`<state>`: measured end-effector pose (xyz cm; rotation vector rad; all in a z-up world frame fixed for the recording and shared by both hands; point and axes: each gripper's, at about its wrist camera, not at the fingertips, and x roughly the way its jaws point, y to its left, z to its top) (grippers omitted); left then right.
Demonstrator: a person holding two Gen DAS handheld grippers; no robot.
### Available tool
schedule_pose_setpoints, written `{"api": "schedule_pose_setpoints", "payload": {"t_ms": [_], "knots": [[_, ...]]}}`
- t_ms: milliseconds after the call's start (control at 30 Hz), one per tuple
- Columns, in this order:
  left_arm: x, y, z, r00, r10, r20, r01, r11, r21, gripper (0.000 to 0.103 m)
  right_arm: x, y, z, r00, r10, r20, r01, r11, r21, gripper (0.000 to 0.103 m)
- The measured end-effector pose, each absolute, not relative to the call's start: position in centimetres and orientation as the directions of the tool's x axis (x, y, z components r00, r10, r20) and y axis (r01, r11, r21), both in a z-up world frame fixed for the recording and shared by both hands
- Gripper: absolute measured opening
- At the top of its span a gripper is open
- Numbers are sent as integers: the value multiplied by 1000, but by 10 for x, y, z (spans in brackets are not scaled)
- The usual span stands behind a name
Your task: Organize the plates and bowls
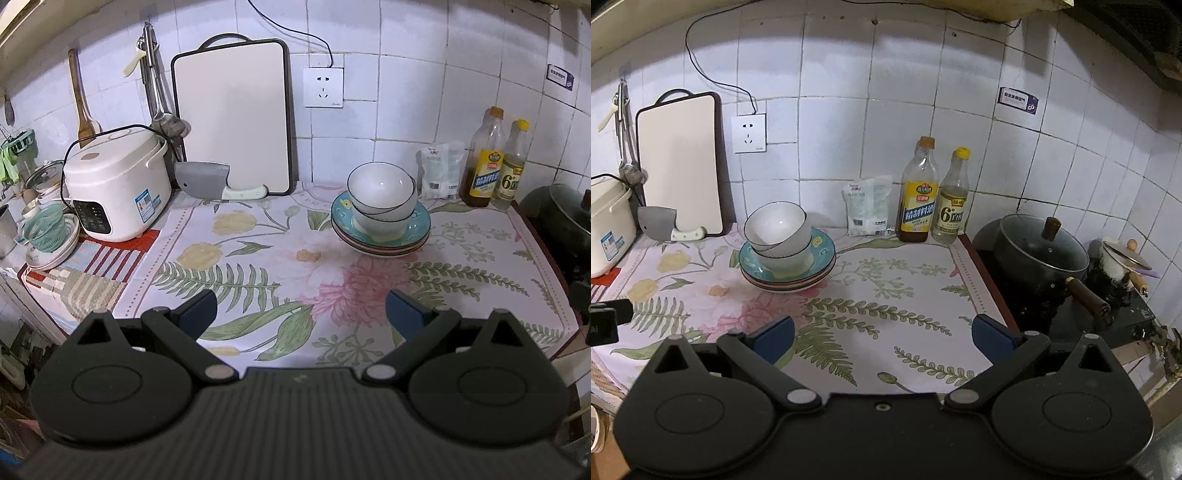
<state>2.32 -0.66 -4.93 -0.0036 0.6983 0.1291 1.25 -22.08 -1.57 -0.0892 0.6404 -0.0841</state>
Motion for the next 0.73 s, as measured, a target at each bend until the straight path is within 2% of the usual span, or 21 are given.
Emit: {"api": "schedule_pose_setpoints", "payload": {"t_ms": [733], "knots": [[29, -9, -50, 763, 131, -633, -105, 991, 79, 99, 19, -221, -25, 781, -102, -616, 43, 993, -110, 103]]}}
